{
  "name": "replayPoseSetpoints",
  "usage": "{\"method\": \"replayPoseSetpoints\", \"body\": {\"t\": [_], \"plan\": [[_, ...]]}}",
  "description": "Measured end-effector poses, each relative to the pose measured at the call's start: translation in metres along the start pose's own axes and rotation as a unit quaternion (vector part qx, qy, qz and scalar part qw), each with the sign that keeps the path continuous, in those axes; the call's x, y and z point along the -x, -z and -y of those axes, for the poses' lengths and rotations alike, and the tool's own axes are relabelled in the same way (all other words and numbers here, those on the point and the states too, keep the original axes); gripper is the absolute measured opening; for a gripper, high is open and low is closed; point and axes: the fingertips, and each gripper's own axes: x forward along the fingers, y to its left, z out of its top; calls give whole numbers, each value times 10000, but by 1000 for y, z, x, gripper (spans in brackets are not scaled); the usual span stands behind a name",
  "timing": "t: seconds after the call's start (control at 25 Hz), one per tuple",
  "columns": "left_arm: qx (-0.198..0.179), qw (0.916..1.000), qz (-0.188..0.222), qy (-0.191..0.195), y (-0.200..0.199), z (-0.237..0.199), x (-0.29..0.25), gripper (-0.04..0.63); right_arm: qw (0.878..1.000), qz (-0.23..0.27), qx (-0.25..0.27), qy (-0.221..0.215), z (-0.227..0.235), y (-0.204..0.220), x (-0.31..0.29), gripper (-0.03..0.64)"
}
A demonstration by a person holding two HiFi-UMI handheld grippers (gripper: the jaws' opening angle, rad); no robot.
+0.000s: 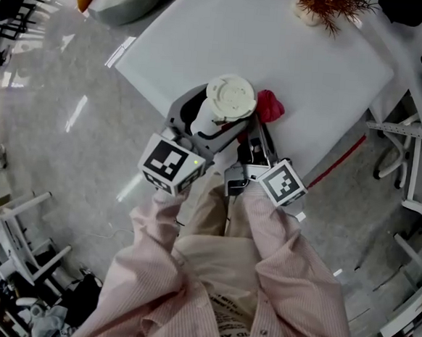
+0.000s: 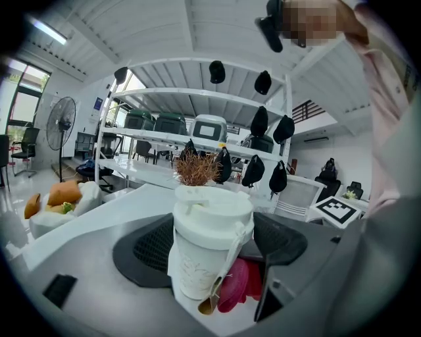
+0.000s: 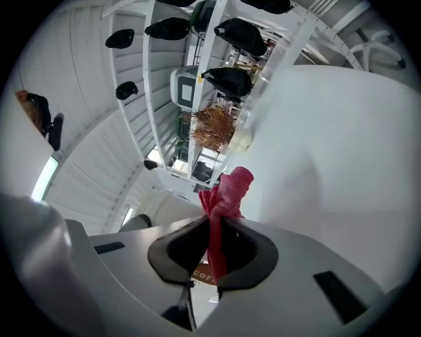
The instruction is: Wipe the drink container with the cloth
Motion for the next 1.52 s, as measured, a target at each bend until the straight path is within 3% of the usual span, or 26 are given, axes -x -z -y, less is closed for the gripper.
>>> {"method": "replayPoseSetpoints", "body": {"t": [0.08,0.24,0.52,1.0,1.32,1.52], "plan": [[9,10000,12,1,0,0,0,371,9997,-20,-58,252,11,3,1,41],[-17,10000,14,-4,0,0,0,371,9999,-29,-97,63,13,6,-5,41],[-18,10000,58,-16,0,0,0,371,9987,-125,-172,455,37,13,-5,43],[143,9999,56,-72,1,-1,1,371,9976,-274,-161,623,49,15,-8,41],[20,10000,1,-84,2,-2,2,371,9954,-854,95,414,37,0,-4,41],[33,10000,-55,-61,3,-1,2,371,9873,-1440,655,160,17,-19,-10,43]]}}
